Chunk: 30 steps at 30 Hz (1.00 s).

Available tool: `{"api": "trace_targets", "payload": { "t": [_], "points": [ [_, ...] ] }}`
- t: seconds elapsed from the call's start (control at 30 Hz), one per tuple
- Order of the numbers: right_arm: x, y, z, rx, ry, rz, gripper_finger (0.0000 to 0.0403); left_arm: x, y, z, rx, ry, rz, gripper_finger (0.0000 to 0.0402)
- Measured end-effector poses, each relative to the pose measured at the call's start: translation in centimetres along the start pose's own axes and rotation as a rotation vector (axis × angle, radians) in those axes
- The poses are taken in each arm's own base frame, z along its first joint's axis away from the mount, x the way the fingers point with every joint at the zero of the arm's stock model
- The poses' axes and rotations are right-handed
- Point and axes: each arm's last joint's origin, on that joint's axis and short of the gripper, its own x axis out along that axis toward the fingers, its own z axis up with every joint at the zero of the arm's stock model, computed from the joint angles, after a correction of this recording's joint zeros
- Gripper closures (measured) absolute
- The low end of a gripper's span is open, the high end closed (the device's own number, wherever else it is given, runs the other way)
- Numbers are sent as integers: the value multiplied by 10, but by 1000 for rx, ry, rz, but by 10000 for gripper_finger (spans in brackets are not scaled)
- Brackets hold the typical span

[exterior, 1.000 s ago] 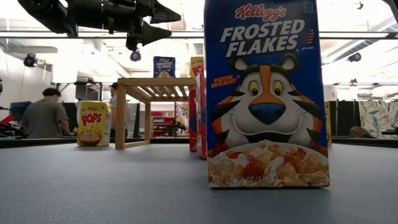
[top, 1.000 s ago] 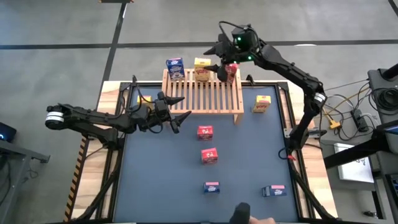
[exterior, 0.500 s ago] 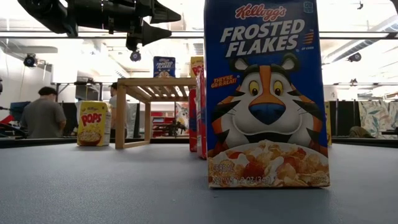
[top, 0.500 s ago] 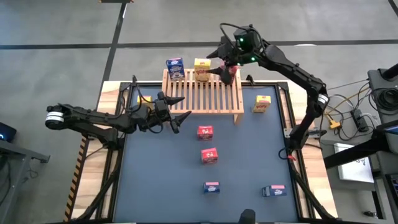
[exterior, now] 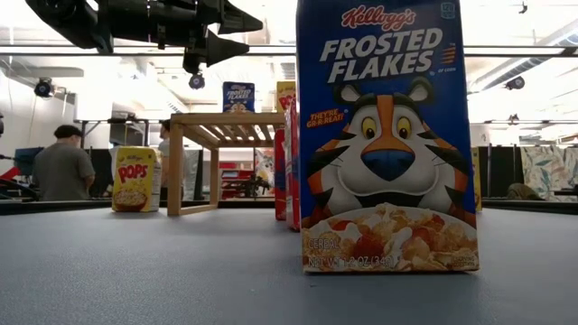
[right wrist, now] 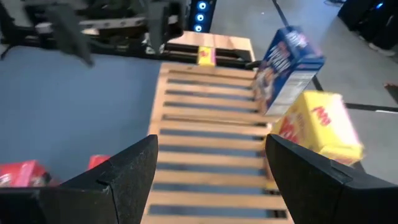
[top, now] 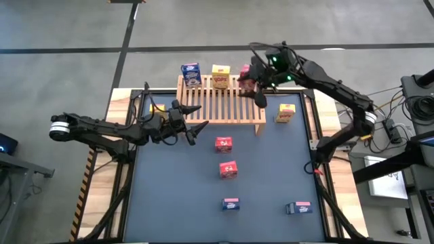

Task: Stack cereal on shelf
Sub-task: Put the left yellow cereal box on the shelf aligned with the other yellow cereal box

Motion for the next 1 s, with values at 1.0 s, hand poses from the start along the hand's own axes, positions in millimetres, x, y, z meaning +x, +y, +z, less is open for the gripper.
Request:
{"api": "trace_targets", "payload": {
  "t": [1.0],
  "points": [
    [-28, 83, -100, -22, -386, -54, 138, -1, -2, 6, -115, -60, -32, 74]
  ]
}}
